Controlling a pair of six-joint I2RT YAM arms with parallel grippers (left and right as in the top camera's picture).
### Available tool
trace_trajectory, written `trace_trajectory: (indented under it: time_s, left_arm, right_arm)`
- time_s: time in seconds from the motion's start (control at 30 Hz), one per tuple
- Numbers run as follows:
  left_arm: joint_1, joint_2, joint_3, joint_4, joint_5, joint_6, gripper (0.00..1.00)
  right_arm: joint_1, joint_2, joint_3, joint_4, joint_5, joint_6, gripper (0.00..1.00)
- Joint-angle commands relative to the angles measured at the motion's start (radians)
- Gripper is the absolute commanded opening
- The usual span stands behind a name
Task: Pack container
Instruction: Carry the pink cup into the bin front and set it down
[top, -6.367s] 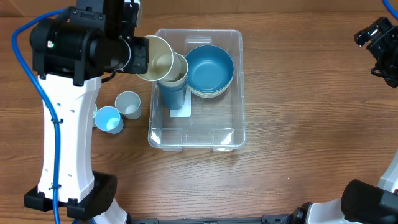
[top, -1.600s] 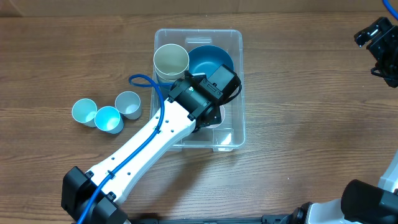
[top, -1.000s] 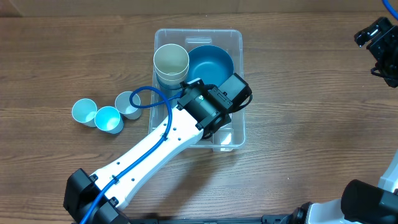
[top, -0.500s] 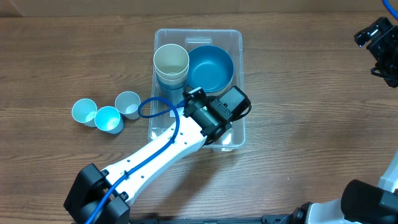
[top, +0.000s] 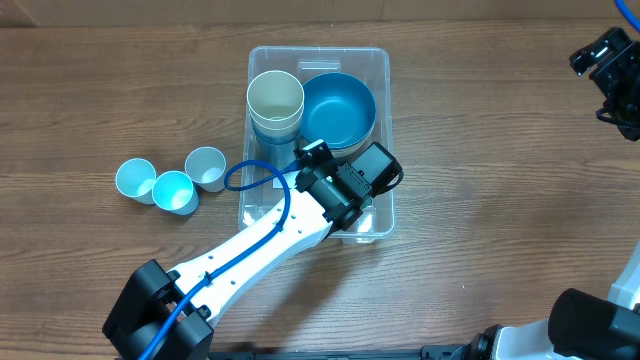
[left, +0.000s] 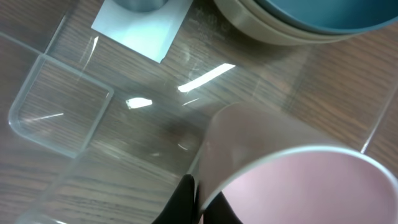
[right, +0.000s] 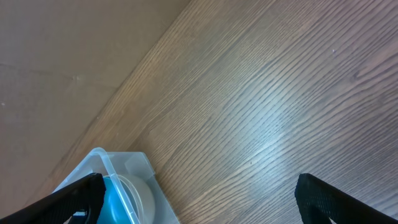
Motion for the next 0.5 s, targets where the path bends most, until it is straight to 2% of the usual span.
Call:
trace_trajectory:
  time_s: [0.0, 0.47]
  left_arm:
    - [-0.006, 0.01, -0.007, 0.004, -0.023, 0.013, 0.12]
    - [-0.006, 0.01, -0.007, 0.003, 0.017, 0.032, 0.08]
  right_arm:
    - [0.002, -0.006, 0.006, 0.005, -0.006, 0.002, 1.0]
    - [0.002, -0.006, 0.006, 0.005, -0.006, 0.002, 1.0]
